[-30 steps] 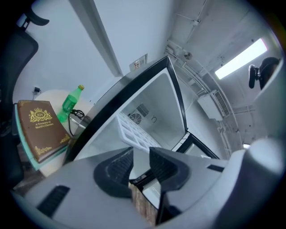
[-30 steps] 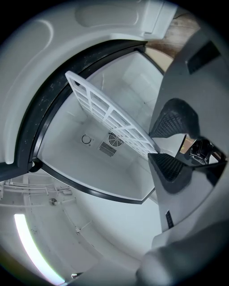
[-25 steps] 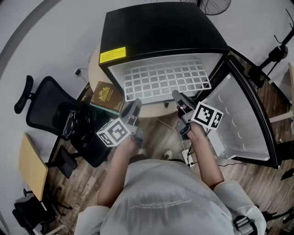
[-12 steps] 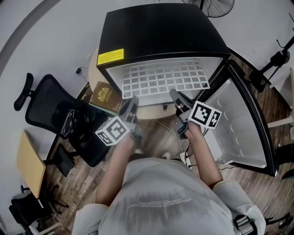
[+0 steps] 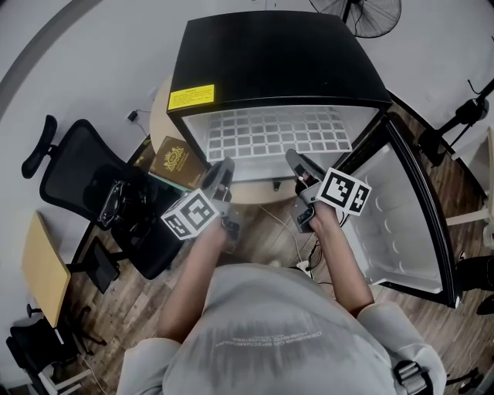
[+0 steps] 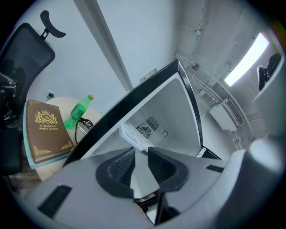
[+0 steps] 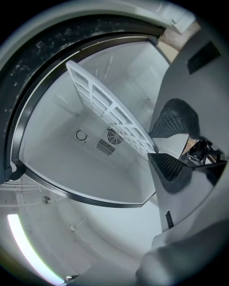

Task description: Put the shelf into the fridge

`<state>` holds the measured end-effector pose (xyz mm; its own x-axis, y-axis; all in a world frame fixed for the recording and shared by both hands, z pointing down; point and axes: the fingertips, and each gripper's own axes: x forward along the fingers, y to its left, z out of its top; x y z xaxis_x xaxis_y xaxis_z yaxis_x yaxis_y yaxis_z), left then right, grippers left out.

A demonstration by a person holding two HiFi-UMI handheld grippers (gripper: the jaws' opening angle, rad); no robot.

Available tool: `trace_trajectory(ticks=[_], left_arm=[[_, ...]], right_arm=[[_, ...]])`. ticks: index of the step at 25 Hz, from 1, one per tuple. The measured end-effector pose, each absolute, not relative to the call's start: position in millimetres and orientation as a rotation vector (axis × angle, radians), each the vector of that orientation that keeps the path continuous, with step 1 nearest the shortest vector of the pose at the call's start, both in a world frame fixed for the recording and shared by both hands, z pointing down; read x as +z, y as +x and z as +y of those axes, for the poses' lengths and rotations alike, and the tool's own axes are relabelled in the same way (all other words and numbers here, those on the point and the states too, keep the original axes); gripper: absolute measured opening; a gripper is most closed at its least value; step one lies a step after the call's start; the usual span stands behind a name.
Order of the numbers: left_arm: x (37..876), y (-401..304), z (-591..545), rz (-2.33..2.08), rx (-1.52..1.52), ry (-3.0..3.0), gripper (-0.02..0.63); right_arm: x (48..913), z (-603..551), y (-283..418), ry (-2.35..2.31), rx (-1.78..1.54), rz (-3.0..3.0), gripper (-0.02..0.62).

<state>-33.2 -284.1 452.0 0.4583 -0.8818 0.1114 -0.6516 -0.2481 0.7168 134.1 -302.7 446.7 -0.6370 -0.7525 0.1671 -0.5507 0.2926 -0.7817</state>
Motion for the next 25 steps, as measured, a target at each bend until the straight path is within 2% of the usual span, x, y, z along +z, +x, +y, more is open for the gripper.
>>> trace_trajectory(ticks=[25], left_arm=[[451.8, -37.6, -325.7, -1.408, -0.404, 1.967, 0.089]], right_arm=[[449.0, -344.6, 128.5, -1.187, -1.264, 2.365, 0.117]])
